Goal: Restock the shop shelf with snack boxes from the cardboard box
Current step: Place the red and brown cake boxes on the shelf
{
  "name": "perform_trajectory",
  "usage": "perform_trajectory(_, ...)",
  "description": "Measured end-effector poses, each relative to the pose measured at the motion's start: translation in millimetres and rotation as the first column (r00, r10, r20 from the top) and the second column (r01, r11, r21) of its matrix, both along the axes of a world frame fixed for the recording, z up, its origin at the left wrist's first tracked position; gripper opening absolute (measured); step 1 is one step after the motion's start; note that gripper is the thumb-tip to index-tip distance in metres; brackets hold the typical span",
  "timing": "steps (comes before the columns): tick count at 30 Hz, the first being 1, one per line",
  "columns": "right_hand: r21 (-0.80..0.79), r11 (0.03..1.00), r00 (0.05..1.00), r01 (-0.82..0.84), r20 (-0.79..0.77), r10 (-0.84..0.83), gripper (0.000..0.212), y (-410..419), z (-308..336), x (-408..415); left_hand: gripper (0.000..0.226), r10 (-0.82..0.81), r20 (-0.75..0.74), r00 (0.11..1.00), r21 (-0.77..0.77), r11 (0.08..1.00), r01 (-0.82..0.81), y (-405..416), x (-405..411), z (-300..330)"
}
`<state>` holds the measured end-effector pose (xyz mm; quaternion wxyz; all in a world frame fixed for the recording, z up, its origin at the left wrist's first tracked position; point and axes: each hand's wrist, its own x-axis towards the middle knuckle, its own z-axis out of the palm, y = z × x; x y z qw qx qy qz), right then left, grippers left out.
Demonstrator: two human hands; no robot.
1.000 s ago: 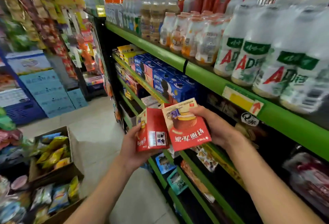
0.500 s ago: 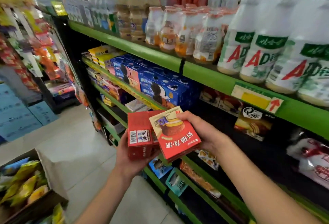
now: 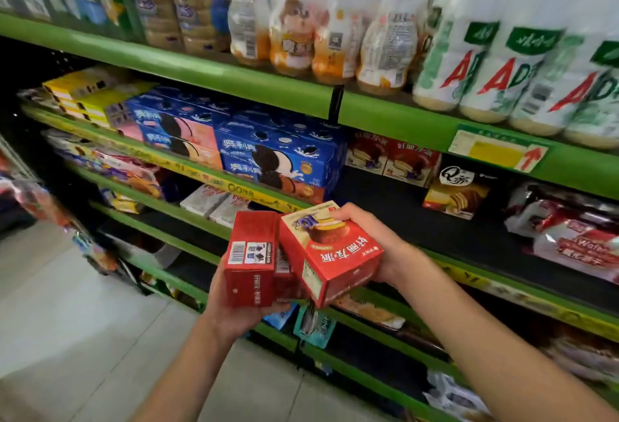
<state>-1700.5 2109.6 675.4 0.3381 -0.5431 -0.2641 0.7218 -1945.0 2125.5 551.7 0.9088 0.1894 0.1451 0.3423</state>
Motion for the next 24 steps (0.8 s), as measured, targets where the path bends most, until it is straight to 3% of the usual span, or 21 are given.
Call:
perform_trajectory(4, -0.029, 0.999, 0.999, -0.025, 0.032, 0.026, 0.083, -2.2, -2.2, -1.9, 0.06, 0.057, -0.018, 0.998, -0.155, 0.986, -0.059, 1.0, -3.8, -16.9)
perform_trajectory(6, -0.042, 0.999, 0.998, -0.024, 0.052, 0.027, 0.085, -4.2, -3.7, -6.6, 0.059, 0.103, 0.064, 0.993, -0.162, 0.983, -0.091, -2.0, -1.6, -28.4)
perform_trajectory(8, -0.047, 0.999, 0.999, -0.009, 0.035, 0.01, 0.081, -6.4, -5.3, -12.2, 0.046, 0.174, 0.136, 0.975, -0.155, 0.976, -0.153, -6.9, 1.2, -30.4)
perform_trajectory(11, -0.027, 0.999, 0.998, 0.04, -0.052, -0.041, 0.068, -9.2, -5.7, -18.6, 0.06, 0.211, 0.131, 0.969, -0.2, 0.963, -0.182, -2.6, 7.3, -21.3)
perform_trajectory(15, 0.001, 0.992, 0.97, 0.124, -0.21, -0.121, 0.079, -12.4, -3.1, -19.3, 0.079, 0.225, 0.167, 0.96, 0.049, 0.97, -0.236, 7.1, 8.4, -14.1)
perform_trajectory(18, 0.094, 0.973, 0.927, 0.212, -0.335, -0.169, 0.07, -17.5, 0.0, -13.2, 0.068, 0.154, 0.236, 0.959, -0.12, 0.984, -0.128, 13.8, 15.9, -13.0)
perform_trajectory(22, 0.099, 0.926, 0.811, 0.364, -0.522, -0.264, 0.064, -31.5, -6.8, 2.7, 0.068, 0.397, 0.066, 0.916, -0.289, 0.886, -0.363, 14.0, 19.9, -8.8)
perform_trajectory(24, 0.066, 0.899, 0.75, 0.432, -0.581, -0.318, 0.069, -40.4, -13.1, 8.8, 0.077, 0.445, 0.095, 0.891, -0.31, 0.864, -0.398, 16.3, 19.9, -4.4)
